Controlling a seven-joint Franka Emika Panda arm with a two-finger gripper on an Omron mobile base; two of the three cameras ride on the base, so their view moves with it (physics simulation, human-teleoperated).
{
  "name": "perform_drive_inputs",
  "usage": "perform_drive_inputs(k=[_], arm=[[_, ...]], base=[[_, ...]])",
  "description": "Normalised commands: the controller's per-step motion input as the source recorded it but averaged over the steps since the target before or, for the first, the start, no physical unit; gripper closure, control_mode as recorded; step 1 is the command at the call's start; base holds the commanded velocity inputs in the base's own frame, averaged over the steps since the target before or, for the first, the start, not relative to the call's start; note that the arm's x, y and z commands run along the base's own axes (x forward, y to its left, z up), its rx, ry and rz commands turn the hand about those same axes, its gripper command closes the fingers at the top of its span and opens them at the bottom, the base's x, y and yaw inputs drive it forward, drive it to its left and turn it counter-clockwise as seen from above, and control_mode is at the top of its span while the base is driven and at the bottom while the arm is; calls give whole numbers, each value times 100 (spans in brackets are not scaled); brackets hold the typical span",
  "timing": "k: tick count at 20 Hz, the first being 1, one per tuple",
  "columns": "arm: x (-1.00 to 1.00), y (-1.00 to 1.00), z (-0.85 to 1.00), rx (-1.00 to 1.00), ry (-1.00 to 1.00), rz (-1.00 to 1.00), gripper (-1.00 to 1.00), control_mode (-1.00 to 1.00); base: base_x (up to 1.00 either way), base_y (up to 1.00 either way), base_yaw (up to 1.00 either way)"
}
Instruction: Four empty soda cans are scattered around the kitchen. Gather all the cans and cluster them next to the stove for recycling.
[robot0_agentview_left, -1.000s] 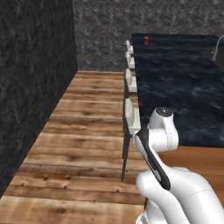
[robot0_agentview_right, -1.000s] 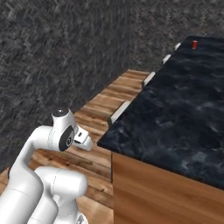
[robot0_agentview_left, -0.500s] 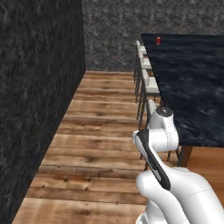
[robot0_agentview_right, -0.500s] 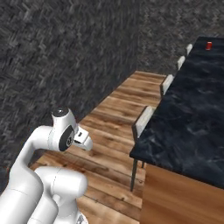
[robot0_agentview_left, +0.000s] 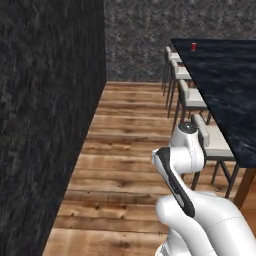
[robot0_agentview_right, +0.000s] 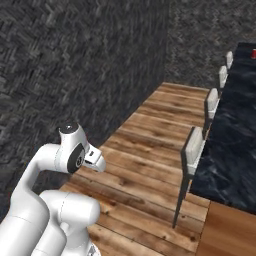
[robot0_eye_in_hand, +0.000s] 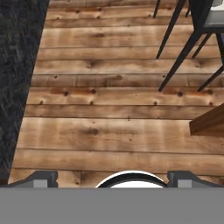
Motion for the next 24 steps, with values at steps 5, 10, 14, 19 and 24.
perform_drive_inputs(k=[5,10,14,19,24], arm=[[0,0,0,0,0,0,-100,100],[0,0,0,0,0,0,-100,100],[0,0,0,0,0,0,-100,100],[0,0,0,0,0,0,-100,100],[0,0,0,0,0,0,-100,100]], base=[[46,42,-4],[60,28,0],[67,14,0],[71,10,0],[73,7,0]])
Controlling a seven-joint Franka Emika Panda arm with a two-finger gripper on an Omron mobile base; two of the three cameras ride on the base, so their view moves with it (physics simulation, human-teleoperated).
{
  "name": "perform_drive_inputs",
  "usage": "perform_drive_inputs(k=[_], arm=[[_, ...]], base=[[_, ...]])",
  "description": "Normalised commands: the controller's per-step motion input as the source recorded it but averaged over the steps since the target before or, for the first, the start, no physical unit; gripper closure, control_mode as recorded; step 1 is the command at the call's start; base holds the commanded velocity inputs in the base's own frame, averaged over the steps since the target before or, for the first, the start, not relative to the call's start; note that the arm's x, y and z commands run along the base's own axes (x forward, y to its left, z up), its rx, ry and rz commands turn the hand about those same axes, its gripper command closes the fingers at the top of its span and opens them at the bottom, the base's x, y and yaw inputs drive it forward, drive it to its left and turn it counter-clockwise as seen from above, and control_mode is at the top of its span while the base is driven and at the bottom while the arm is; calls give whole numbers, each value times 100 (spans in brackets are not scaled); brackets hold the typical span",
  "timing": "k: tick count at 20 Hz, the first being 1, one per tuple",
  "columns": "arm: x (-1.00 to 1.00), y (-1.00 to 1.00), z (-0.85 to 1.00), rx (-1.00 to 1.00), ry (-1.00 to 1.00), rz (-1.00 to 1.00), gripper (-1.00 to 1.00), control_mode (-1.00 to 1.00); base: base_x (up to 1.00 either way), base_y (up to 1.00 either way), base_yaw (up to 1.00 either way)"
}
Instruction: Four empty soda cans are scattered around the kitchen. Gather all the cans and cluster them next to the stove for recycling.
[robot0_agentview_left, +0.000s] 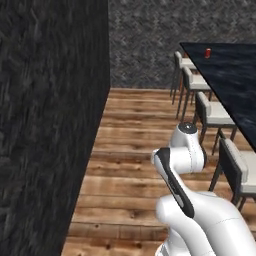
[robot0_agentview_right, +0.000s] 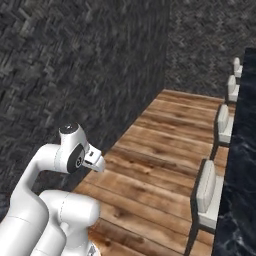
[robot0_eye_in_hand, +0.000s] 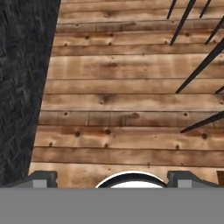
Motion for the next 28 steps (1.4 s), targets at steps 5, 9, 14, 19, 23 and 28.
perform_drive_inputs(k=[5,9,14,19,23,28], arm=[[0,0,0,0,0,0,-100,100],[0,0,0,0,0,0,-100,100],[0,0,0,0,0,0,-100,100],[0,0,0,0,0,0,-100,100],[0,0,0,0,0,0,-100,100],[0,0,0,0,0,0,-100,100]], base=[[71,3,0],[69,2,0],[68,1,0],[67,0,0],[67,0,0],[66,0,0]])
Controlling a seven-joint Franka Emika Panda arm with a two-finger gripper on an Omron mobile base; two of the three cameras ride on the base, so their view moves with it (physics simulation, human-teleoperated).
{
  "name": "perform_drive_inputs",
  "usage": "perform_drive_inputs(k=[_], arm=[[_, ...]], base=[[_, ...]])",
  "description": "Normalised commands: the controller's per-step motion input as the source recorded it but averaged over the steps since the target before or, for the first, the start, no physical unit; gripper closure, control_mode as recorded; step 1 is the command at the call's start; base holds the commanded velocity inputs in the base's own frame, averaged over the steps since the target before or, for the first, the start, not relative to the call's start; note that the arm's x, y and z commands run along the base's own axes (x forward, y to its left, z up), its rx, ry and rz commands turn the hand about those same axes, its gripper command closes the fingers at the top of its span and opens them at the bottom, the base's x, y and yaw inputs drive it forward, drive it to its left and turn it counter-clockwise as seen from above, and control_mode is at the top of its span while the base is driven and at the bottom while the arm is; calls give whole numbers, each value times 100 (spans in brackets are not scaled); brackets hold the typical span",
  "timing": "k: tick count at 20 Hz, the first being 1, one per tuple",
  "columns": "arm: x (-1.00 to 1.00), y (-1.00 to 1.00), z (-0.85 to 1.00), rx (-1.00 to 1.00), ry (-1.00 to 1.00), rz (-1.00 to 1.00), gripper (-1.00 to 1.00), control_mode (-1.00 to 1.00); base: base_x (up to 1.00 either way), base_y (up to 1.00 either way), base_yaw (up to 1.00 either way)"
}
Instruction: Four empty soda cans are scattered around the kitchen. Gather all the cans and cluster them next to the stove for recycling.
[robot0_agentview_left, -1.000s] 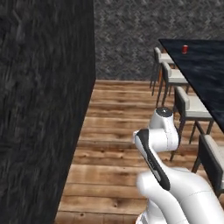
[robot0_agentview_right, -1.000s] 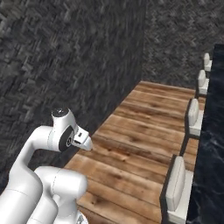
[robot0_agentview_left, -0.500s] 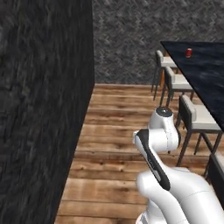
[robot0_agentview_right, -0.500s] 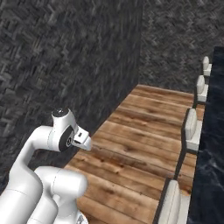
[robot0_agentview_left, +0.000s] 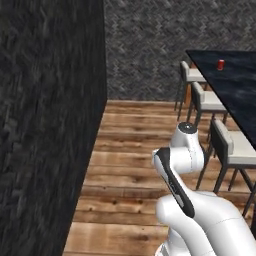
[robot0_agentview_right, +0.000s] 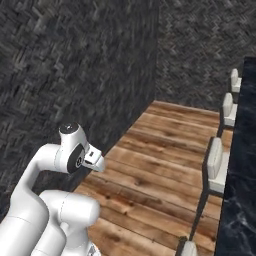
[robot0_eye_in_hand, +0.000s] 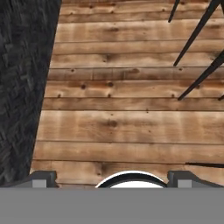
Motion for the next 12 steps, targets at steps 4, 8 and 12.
perform_drive_inputs(k=[4,8,12], arm=[[0,0,0,0,0,0,-100,100],[0,0,0,0,0,0,-100,100],[0,0,0,0,0,0,-100,100]], base=[[65,0,0],[65,0,0],[63,0,-1]])
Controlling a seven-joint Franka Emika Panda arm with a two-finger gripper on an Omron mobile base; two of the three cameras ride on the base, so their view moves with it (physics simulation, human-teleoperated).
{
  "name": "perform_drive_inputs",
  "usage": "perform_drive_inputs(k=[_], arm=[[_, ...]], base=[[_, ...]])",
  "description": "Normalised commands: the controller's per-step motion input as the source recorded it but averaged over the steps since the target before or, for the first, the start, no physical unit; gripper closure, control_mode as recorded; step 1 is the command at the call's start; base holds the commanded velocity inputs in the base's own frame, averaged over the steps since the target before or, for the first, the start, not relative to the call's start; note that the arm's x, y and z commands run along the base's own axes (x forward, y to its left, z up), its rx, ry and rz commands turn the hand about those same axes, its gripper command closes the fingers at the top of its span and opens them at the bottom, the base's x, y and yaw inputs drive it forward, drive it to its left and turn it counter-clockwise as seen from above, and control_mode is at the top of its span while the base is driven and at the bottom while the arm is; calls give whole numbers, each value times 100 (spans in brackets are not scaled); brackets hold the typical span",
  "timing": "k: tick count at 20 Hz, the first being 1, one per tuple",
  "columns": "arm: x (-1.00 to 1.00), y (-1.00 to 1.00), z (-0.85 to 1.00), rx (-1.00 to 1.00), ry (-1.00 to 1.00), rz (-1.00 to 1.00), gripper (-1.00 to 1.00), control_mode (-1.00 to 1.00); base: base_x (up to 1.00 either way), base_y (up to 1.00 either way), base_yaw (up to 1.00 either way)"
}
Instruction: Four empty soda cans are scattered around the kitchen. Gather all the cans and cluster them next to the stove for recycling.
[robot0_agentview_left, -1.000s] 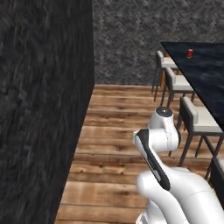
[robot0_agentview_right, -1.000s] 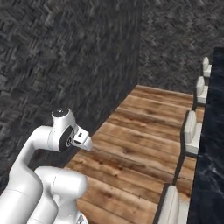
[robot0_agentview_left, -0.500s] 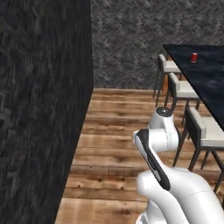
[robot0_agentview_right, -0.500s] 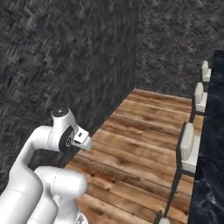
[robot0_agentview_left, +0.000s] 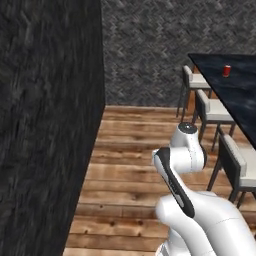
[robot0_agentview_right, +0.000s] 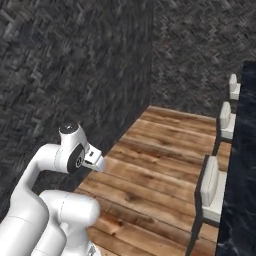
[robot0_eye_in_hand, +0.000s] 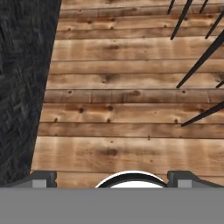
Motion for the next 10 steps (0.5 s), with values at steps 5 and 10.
perform_drive_inputs(k=[5,10], arm=[[0,0,0,0,0,0,-100,100],[0,0,0,0,0,0,-100,100]], base=[[61,0,-4],[63,0,-1]])
